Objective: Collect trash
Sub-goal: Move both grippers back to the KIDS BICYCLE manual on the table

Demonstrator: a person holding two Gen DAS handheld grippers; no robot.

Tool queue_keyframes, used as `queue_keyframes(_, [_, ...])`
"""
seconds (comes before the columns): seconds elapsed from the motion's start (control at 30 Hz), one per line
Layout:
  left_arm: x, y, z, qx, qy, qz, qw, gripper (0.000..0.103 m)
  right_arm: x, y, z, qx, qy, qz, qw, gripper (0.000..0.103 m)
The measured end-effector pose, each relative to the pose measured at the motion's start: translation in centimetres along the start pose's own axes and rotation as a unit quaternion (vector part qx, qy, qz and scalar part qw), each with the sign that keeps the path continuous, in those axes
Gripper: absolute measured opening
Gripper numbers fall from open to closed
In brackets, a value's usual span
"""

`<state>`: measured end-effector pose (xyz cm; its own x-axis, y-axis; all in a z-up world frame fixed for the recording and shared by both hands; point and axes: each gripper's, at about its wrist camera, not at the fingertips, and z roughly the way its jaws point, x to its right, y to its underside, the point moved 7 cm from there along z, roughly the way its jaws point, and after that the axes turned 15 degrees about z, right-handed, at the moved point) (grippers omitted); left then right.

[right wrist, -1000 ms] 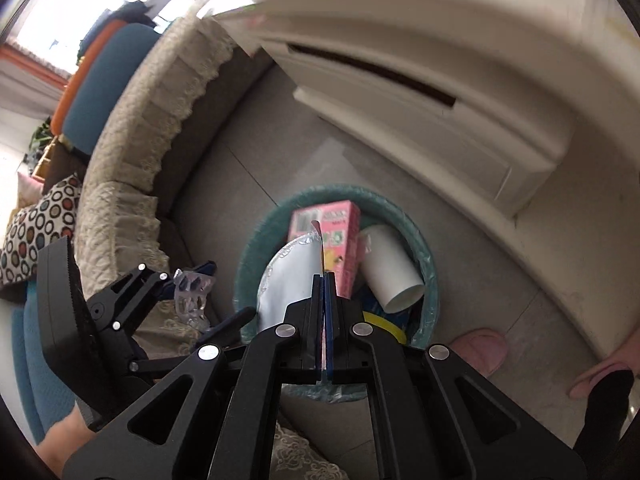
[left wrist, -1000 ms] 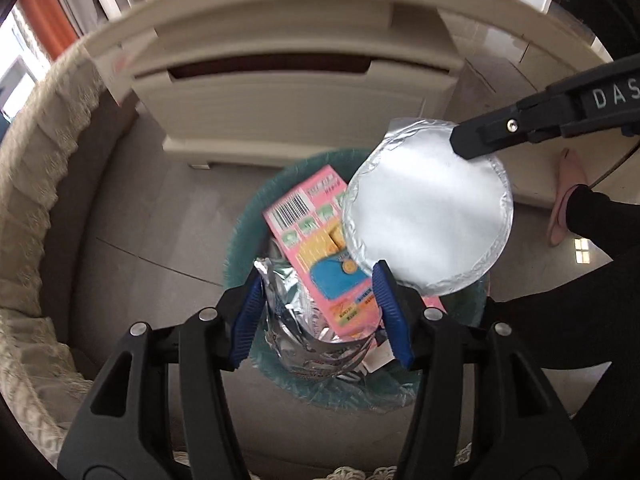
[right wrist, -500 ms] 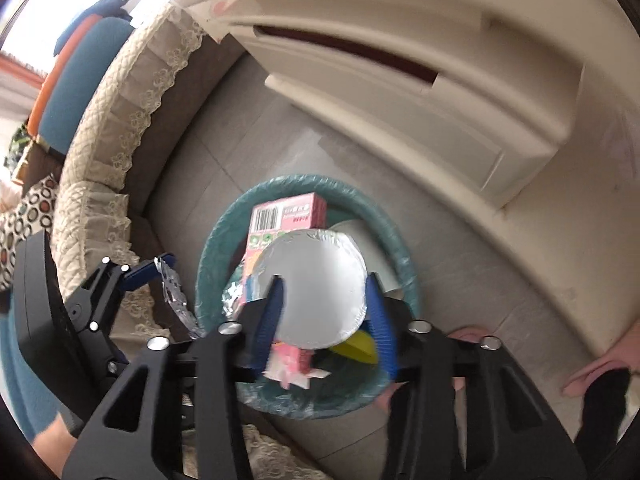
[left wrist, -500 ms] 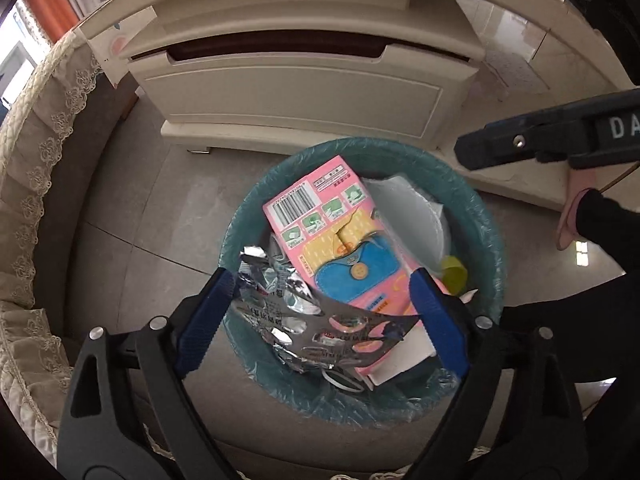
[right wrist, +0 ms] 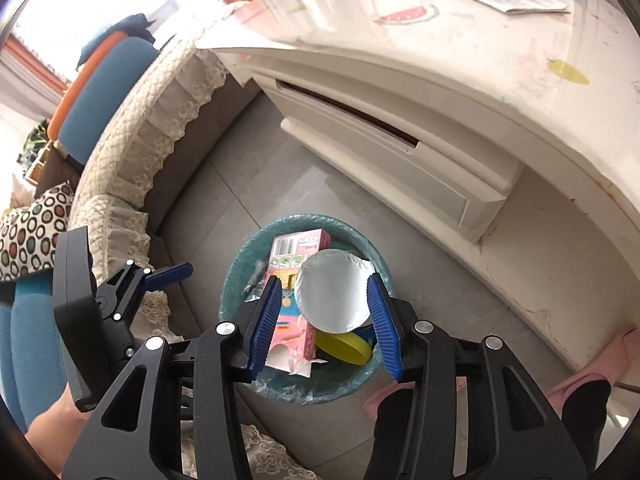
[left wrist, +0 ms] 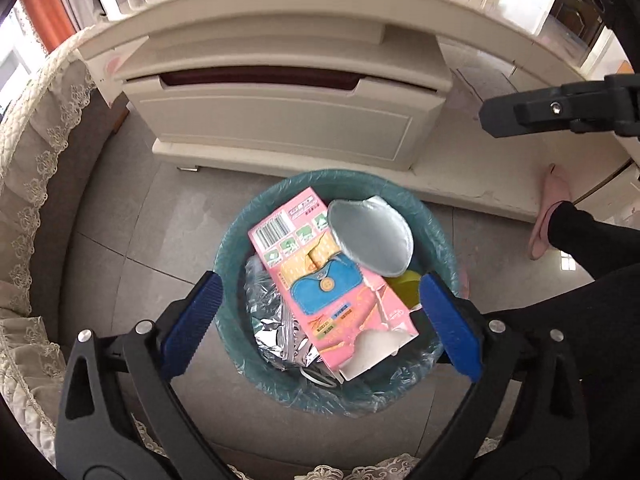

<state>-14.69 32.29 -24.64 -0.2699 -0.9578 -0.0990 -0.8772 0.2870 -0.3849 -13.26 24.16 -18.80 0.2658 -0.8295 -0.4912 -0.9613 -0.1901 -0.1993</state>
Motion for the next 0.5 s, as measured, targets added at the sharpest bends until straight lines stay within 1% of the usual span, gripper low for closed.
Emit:
queue_keyframes(0.13, [0.2, -1.3, -1.5, 0.024, -0.007, 0.002, 0.9997, 0.096, 0.3, -1.2, -2.2, 0.023, -0.021, 0.018, 0.999, 0.046])
queue_keyframes(0.23, [-0.1, -3.2, -2.8, 0.043, -0.003, -0.004, 0.9991, 0.096, 1.5, -3.4, -4.9, 0.051, -0.043, 0.046, 0.997, 0.046])
queue_keyframes(0.27, [-0.2, -4.1, -3.3, 0.054, 0.001, -0.006, 0.9985, 0.096, 2.1, -4.4, -6.1, 0.063, -0.051, 0.058, 0.995, 0.048])
queue_keyframes(0.33, [-0.7, -6.3, -4.2, 0.073, 0.001, -0.008, 0.9973, 0.096, 3.7, -6.3, -8.3, 0.084, -0.062, 0.086, 0.991, 0.056])
queue_keyframes(0.43, [-1.5, -10.0, -5.1, 0.091, -0.004, -0.005, 0.9958, 0.096, 6.2, -9.5, -11.3, 0.116, -0.065, 0.119, 0.984, 0.059])
queue_keyframes(0.5, [-2.1, -13.2, -5.5, 0.104, 0.007, -0.011, 0.9944, 0.096, 7.5, -11.4, -12.7, 0.13, -0.064, 0.133, 0.98, 0.061])
